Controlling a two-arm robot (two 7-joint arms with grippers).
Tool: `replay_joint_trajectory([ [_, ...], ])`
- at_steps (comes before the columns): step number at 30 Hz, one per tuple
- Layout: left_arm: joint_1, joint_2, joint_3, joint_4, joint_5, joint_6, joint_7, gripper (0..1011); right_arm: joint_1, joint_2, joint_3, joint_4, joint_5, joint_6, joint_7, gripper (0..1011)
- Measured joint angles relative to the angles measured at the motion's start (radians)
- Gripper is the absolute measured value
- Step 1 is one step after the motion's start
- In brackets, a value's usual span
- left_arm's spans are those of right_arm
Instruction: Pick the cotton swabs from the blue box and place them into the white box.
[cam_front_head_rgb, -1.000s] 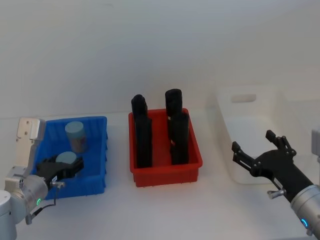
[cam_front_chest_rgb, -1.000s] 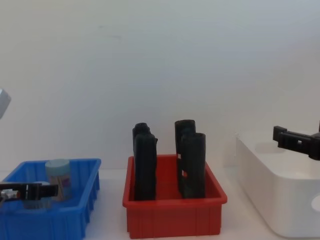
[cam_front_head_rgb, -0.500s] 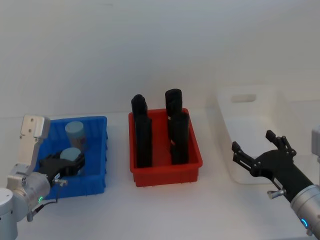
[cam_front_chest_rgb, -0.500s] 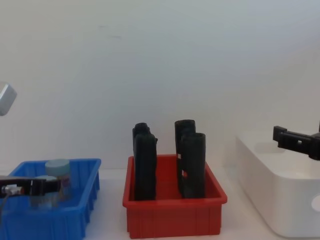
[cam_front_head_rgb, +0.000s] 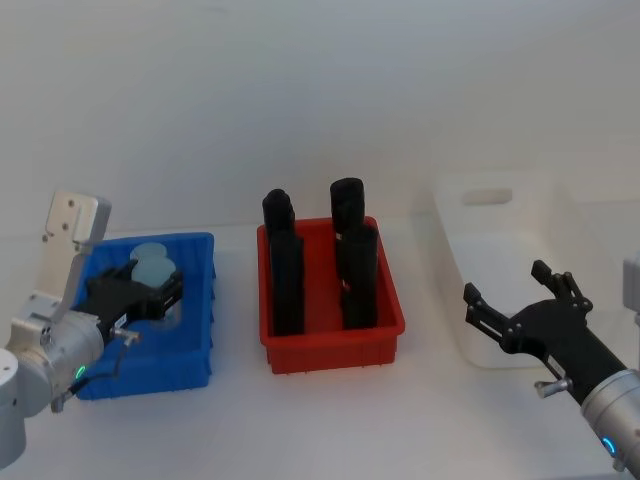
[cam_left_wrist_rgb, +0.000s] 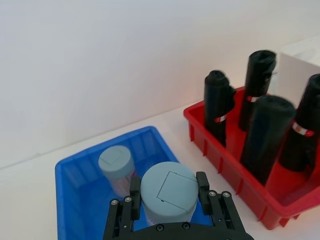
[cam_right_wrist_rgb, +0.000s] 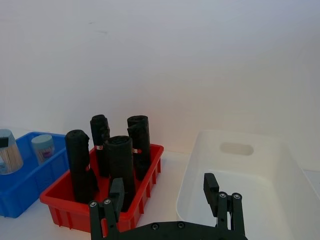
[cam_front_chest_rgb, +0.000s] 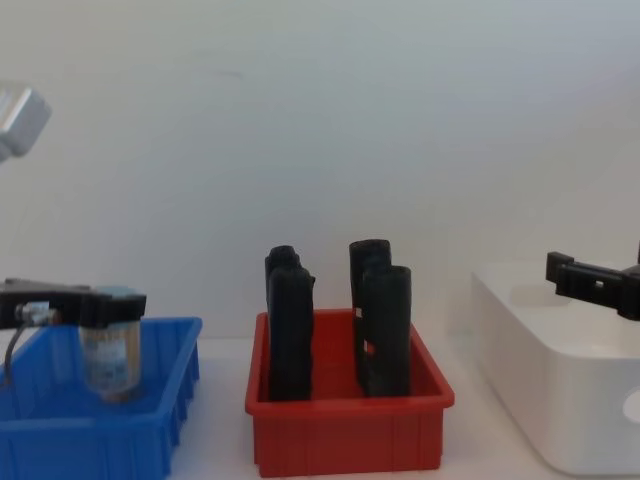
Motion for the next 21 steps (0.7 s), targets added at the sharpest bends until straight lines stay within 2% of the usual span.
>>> replay_joint_trajectory([
  [7,0.0,0.014,-0.006,-0.065,0.003,0.04,-0.051,666,0.0,0.0,0.0,0.0,0.0,0.0,0.0,1001],
  [15,-0.01,0.035,-0.012,-0.143,-0.008,0.122,-0.154,666,0.0,0.0,0.0,0.0,0.0,0.0,0.0,1001],
  [21,-0.017,0.041,-0.012,-0.183,-0.018,0.174,-0.208,666,0.0,0.0,0.0,0.0,0.0,0.0,0.0,1001],
])
